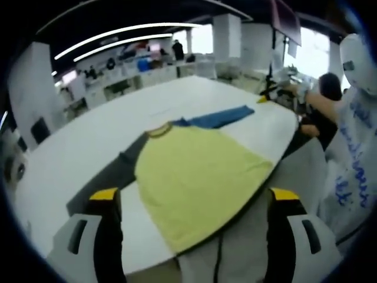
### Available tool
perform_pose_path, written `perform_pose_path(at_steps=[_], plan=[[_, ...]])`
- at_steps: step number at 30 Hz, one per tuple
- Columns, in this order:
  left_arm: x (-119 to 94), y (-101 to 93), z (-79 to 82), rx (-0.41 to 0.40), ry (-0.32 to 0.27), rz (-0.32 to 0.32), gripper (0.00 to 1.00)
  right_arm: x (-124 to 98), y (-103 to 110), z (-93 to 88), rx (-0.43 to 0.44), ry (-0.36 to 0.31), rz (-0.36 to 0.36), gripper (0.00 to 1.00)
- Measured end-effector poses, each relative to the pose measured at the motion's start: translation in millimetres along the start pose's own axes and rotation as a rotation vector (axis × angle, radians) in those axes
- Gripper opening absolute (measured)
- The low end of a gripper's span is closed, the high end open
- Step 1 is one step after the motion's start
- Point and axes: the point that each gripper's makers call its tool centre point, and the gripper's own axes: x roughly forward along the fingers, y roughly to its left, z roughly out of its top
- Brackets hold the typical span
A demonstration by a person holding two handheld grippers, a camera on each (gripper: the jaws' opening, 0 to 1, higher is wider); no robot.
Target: Fold the garment on the visible template until the final outline fits inside the template.
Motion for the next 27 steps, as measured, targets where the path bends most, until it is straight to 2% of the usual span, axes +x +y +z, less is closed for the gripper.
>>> perform_pose_path(at_steps=[3,7,12,17,21,23,27], plan=[[-1,0.1,-0.3,-0.014,0.003,0.007,0.98,4,-2,1.7,0.014,-0.007,0.007,0.76],[-2,-2.8,1.0,-0.016,0.001,0.004,0.98,14,-17,-8.2,0.029,0.037,-0.003,0.74],[-5,-2.5,-0.1,-0.018,0.005,0.018,0.98,30,-47,-24.8,0.078,0.061,-0.048,0.60],[-8,-2.0,-5.7,-0.038,0.017,0.025,0.98,44,-61,-39.6,0.142,0.059,-0.097,0.42],[-9,-1.6,-7.7,-0.047,0.026,0.029,0.98,56,-63,-49.2,0.188,0.083,-0.090,0.38],[-10,-0.6,-7.8,-0.050,0.029,0.035,0.98,62,-69,-51.0,0.184,0.086,-0.104,0.33],[-11,0.7,-9.0,-0.060,0.037,0.043,0.97,70,-83,-52.2,0.252,0.076,-0.132,0.25]])
